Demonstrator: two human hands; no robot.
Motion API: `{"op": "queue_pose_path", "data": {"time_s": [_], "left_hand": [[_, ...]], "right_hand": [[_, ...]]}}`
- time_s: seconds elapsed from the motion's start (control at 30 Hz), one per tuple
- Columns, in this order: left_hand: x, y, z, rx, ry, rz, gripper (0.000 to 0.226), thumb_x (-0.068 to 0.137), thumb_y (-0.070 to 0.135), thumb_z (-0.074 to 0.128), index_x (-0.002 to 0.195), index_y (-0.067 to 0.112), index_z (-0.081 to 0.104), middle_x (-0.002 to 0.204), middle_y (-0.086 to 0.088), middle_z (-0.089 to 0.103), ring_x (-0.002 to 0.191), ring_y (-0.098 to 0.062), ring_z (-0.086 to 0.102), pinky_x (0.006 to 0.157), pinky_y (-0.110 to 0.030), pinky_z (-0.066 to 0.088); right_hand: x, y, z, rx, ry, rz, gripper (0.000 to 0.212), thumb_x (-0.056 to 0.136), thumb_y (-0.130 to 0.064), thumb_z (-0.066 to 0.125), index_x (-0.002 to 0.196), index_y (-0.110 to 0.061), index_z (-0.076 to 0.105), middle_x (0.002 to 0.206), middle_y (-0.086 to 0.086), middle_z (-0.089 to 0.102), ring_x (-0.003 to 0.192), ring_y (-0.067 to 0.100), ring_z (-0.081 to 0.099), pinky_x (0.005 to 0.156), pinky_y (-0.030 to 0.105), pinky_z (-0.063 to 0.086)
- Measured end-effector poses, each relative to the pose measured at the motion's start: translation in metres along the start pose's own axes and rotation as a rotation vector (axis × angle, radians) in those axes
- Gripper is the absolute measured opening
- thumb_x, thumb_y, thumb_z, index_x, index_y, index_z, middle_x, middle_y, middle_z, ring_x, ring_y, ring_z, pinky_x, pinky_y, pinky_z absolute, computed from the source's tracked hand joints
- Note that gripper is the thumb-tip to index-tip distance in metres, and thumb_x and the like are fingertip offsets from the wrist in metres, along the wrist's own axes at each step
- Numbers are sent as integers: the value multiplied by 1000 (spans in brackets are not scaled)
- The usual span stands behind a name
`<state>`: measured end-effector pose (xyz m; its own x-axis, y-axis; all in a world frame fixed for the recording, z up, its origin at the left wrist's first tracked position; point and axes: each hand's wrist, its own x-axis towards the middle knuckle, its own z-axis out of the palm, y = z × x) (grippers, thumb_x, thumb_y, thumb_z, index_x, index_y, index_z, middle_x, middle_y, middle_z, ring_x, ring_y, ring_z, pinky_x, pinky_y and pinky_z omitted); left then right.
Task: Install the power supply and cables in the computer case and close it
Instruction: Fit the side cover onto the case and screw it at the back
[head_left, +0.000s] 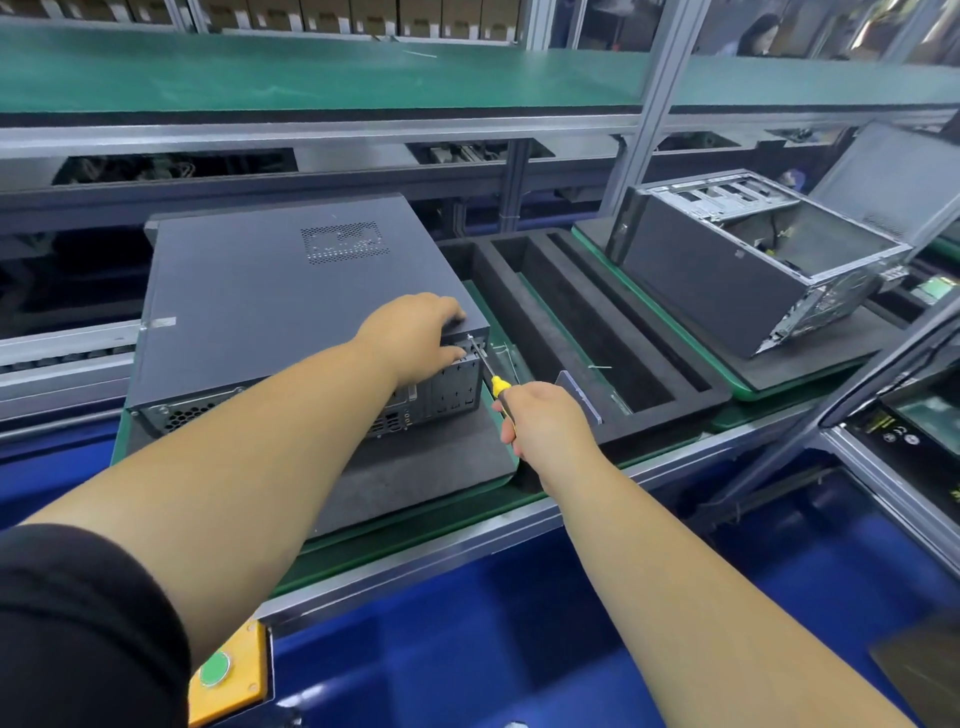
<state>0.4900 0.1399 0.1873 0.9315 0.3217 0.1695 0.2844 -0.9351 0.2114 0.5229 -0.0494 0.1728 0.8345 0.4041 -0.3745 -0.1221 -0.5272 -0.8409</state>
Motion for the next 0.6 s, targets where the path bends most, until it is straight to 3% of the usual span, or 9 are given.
{"op": "queue_pose_path", "data": {"time_s": [0.2,0.6], "left_hand": [[9,-2,4,-84,37,-21,42,85,45,69,118,21,59,113,-2,64,99,-24,58,74,-28,40],[6,-8,9,-113,68,0,40,86,46,67,118,23,58,111,0,63,99,-23,58,74,-30,42]], "right_hand": [[0,-4,3,10,-9,45,24,90,-24,46,79,-20,67,41,-5,56,42,13,45,51,30,40],[-3,-14,9,67,-31,188,32,98,-21,40,76,-17,63,34,-3,50,47,18,42,51,31,35]]}}
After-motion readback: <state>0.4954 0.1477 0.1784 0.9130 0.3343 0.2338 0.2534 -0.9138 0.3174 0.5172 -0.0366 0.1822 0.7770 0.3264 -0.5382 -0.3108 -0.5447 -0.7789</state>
